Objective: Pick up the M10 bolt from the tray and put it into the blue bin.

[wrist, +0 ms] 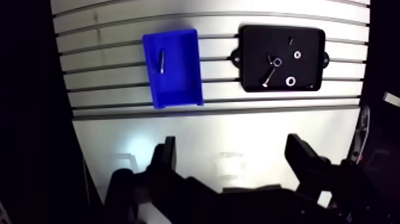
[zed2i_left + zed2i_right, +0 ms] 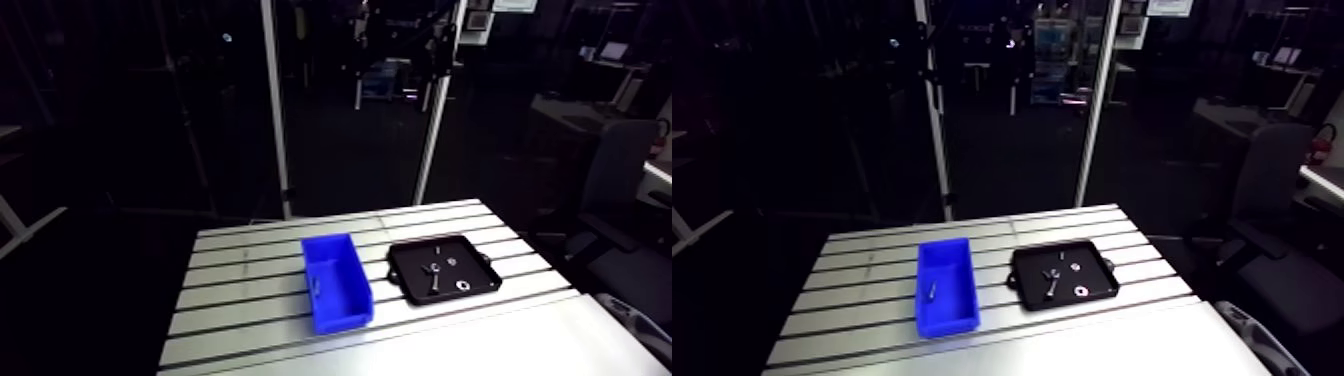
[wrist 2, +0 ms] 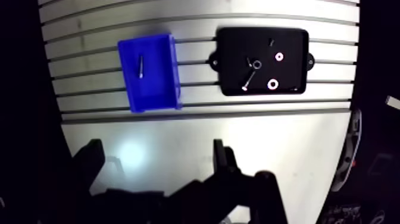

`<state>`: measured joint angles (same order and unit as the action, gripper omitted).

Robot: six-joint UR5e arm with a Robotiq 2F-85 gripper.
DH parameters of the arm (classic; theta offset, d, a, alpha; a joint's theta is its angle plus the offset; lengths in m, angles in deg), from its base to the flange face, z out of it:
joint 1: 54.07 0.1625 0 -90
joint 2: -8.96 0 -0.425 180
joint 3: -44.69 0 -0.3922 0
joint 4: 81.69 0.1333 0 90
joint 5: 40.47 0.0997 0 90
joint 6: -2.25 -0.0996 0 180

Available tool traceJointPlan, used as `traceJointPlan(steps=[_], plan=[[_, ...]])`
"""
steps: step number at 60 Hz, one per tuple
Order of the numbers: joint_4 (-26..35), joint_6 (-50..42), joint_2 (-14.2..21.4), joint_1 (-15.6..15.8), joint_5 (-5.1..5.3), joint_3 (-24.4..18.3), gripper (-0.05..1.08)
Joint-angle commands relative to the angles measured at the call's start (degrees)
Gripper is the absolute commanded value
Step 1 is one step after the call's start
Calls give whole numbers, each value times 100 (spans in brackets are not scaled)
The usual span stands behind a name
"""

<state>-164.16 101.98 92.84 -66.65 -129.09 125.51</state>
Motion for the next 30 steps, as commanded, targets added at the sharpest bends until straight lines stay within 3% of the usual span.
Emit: traceJointPlan(steps=[1,30], plan=[[-1,-194,160,0,-10,139,1],[-10,-194,160,0,-10,131,1]])
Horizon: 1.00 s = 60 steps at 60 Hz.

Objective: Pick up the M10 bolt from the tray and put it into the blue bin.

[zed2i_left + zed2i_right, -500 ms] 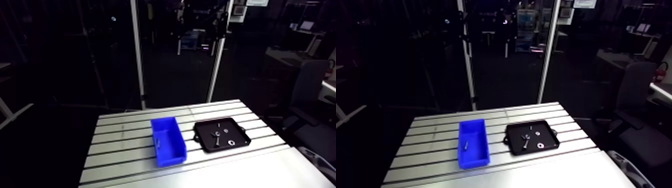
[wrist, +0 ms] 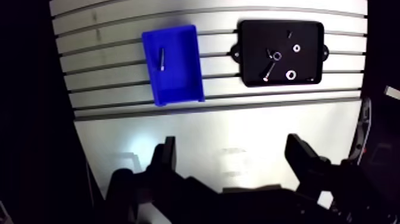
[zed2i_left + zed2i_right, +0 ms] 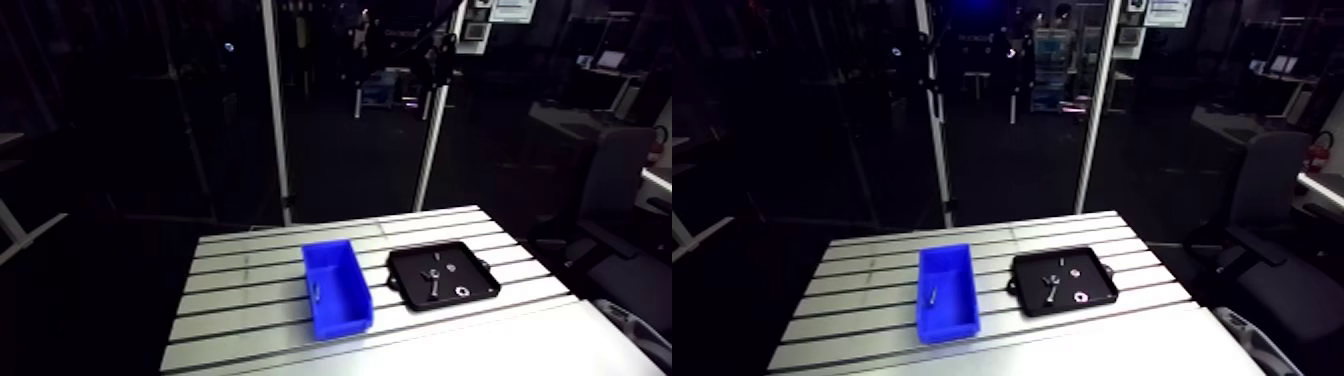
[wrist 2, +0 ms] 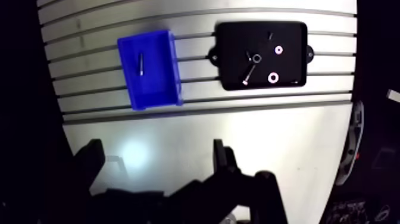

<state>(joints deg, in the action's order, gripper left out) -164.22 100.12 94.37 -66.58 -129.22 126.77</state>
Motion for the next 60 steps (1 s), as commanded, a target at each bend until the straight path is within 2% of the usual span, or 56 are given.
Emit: traceJointPlan(steps=[1,29,32,38,49,54,60], plan=[[-4,-9,6,-6,3,5,1],[-71,-142,15,-40,3,5,1],[-99,-222,7,-41,-30,-2,1],[-157,-415,-19,-65,-30,-3,1],[-257,-836,-71,-263,-31,29,1],[-259,-884,-98,-386,19,57,1],[-259,-1069,-124,-511,21,83,1]])
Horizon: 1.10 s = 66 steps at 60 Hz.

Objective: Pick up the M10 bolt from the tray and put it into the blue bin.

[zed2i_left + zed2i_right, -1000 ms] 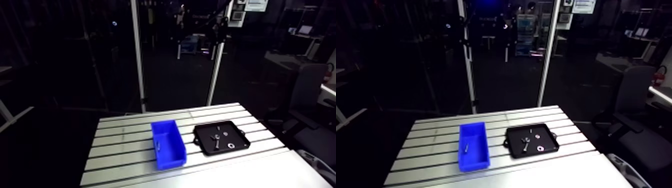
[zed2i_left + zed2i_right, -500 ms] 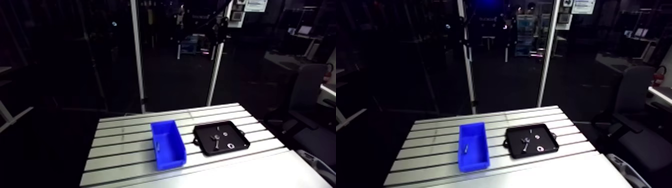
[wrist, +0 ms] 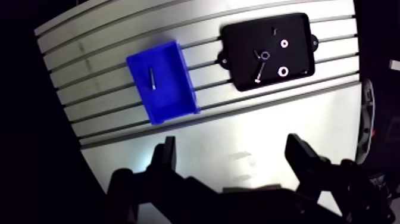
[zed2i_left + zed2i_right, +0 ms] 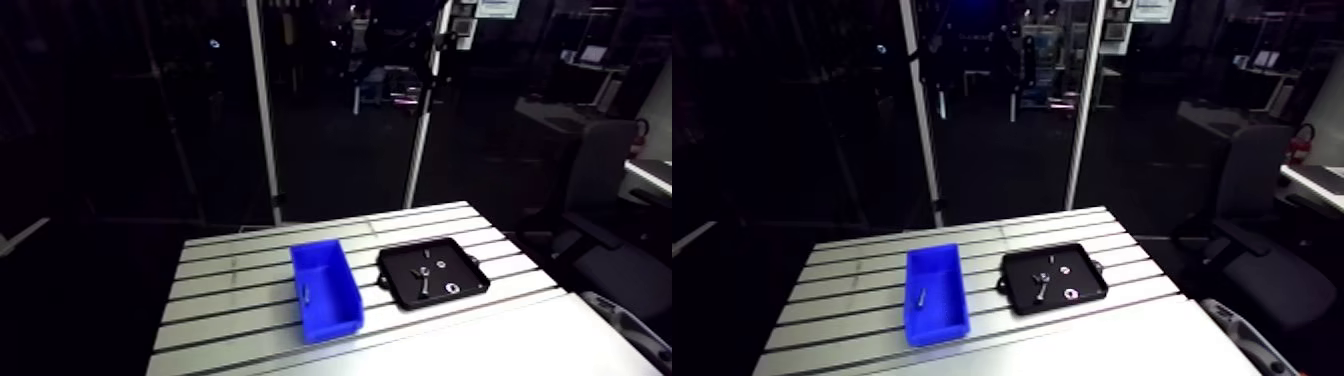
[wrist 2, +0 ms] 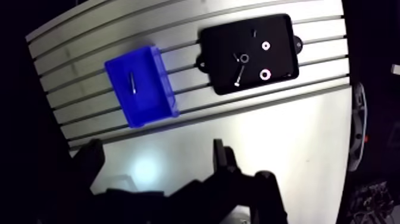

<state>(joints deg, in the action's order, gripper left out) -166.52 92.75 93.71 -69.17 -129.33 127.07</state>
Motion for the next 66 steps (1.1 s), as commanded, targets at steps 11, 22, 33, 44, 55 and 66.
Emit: traceJointPlan(steps=[11,22,33,44,55,66], plan=[[-127,-552,-164,-453,32,214,1],[-579,-608,-189,-596,32,514,1],[-829,-608,-209,-745,32,682,1],[-1120,-617,-291,-814,32,865,1],[-1545,-616,-332,-881,32,1187,1],[-1870,-616,-391,-889,-21,1446,1]])
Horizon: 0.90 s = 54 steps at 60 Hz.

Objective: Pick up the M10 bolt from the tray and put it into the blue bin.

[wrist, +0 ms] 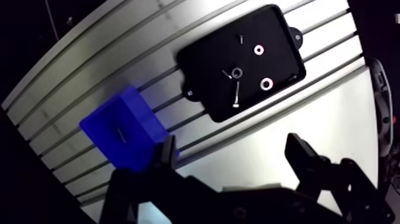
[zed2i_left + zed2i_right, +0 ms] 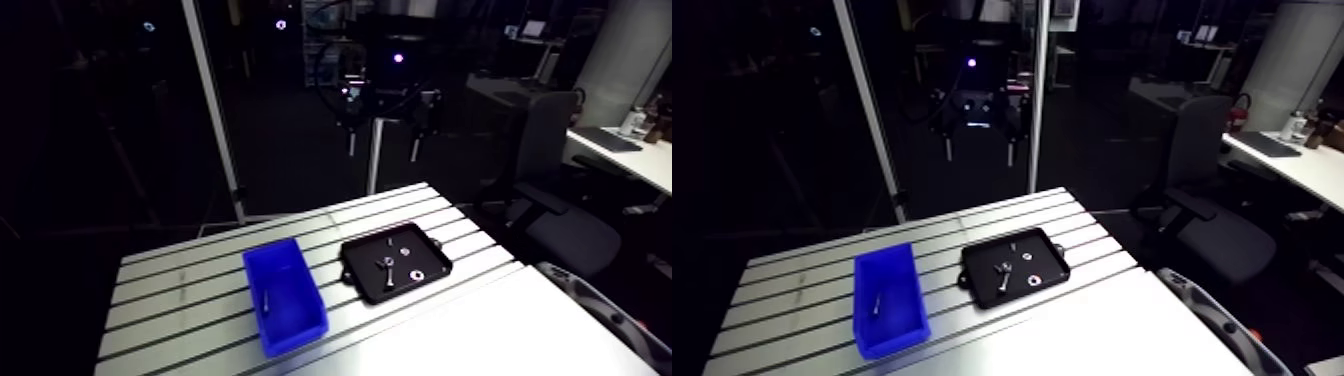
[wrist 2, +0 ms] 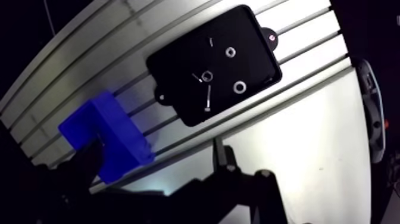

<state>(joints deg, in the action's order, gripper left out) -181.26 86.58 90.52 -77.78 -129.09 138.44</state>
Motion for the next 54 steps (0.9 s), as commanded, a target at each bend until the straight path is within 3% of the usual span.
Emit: traceJointPlan(steps=[1,13,54], plan=[[-396,0,-72,-28,-45,309,1],[-709,9,-100,-45,-88,573,1],[-1656,122,-520,-390,-80,1346,1]])
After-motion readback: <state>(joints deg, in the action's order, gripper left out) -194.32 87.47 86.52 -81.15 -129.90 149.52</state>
